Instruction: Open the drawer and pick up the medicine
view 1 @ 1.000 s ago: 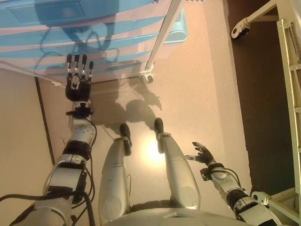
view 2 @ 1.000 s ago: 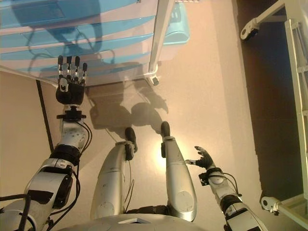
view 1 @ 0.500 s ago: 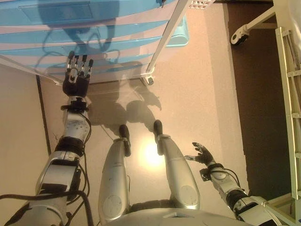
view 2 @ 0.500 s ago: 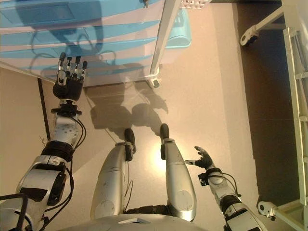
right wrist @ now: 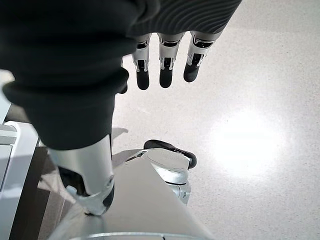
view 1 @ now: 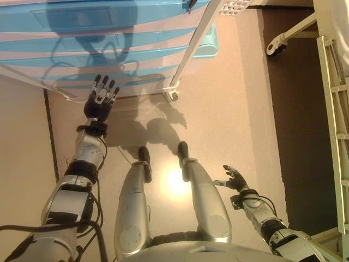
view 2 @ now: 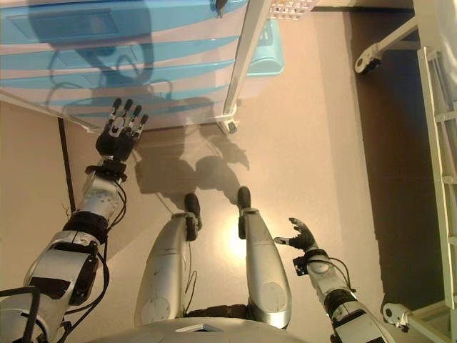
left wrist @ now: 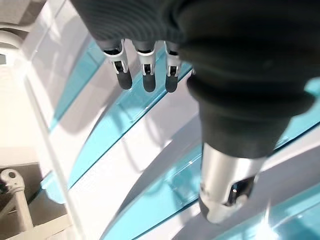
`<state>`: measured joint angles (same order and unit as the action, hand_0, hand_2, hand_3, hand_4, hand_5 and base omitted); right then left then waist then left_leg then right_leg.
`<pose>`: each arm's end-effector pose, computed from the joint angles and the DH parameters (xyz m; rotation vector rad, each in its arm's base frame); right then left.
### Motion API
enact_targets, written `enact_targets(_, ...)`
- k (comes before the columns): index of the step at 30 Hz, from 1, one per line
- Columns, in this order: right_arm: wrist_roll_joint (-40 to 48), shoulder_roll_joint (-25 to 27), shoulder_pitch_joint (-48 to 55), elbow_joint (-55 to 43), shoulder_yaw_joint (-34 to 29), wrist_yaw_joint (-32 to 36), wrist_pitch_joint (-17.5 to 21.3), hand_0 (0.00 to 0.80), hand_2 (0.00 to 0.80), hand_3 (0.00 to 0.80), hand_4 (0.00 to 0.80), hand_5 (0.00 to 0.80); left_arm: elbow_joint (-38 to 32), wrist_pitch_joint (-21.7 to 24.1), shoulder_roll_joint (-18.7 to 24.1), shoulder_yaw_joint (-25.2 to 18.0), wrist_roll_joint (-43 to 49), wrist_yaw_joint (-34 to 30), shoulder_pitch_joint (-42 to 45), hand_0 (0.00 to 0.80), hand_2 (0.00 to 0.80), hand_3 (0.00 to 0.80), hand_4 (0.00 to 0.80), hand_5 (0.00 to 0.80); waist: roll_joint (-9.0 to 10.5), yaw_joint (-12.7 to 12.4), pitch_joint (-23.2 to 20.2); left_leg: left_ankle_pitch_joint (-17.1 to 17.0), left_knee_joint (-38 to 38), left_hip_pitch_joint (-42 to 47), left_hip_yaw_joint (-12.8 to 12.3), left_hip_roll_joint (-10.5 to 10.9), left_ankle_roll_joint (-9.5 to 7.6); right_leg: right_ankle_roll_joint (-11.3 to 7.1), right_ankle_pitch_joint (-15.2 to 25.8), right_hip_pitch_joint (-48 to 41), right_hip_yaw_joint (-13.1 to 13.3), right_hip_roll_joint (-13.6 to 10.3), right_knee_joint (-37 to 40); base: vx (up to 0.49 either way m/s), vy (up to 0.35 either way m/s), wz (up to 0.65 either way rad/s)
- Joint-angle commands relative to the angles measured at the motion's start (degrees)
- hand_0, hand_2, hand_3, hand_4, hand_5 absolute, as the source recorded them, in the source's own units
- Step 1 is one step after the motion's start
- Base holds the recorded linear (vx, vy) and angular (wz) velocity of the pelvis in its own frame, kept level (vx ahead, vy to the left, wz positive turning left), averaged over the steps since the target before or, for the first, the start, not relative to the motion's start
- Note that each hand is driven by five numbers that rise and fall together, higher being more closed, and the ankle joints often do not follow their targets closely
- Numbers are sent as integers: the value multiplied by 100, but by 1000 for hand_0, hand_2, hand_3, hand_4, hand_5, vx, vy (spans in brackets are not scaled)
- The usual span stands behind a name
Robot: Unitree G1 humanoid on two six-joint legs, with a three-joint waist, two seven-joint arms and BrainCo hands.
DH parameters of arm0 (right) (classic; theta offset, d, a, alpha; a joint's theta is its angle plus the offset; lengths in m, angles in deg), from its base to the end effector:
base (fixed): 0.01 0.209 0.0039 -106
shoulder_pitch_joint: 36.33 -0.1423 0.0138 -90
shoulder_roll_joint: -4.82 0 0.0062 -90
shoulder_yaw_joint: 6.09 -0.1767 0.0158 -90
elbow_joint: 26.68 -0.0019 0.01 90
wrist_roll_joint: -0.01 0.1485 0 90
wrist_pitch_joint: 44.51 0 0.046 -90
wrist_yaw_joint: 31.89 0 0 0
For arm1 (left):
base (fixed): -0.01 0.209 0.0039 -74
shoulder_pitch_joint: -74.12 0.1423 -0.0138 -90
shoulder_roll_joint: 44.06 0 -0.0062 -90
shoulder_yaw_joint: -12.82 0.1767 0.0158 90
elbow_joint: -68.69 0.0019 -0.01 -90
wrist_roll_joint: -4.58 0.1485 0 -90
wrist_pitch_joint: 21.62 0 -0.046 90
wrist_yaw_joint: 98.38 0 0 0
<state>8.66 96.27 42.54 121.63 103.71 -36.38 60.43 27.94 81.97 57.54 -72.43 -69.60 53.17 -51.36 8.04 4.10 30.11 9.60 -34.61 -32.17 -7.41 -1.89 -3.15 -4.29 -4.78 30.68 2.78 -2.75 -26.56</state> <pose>0.1831 -0.2056 -0.0712 -0.3464 0.5908 0.0631 0.3091 0.2597 0.0839 -0.7197 -0.2837 -0.1436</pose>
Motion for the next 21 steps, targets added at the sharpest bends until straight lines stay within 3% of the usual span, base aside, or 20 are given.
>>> enact_targets(1, 72, -67, 247, -388, 215, 67, 21, 0, 0, 0, 0, 0, 21, 10, 110, -17, 92, -101, 24, 0, 0, 0, 0, 0, 14, -124, -61, 493, -331, -91, -95, 362, -122, 47, 591, -359, -162, 136, 701, 0, 0, 0)
enact_targets(11, 43, -91, 253, -417, 324, 63, -38, 0, 0, 0, 0, 0, -188, 334, 17, -96, -404, -854, 52, 0, 0, 0, 0, 0, 50, -159, -32, 489, -384, -120, -90, 359, -127, 50, 571, -387, -164, 195, 673, 0, 0, 0)
enact_targets(21, 5, -92, 381, -392, 426, 94, 1, 0, 0, 0, 0, 0, -579, 342, 248, -257, -1008, -1184, -437, 0, 0, 0, 0, 0, 77, -137, -40, 488, -578, -141, -57, 352, -131, 60, 515, -494, -135, 256, 635, 18, -7, 0)
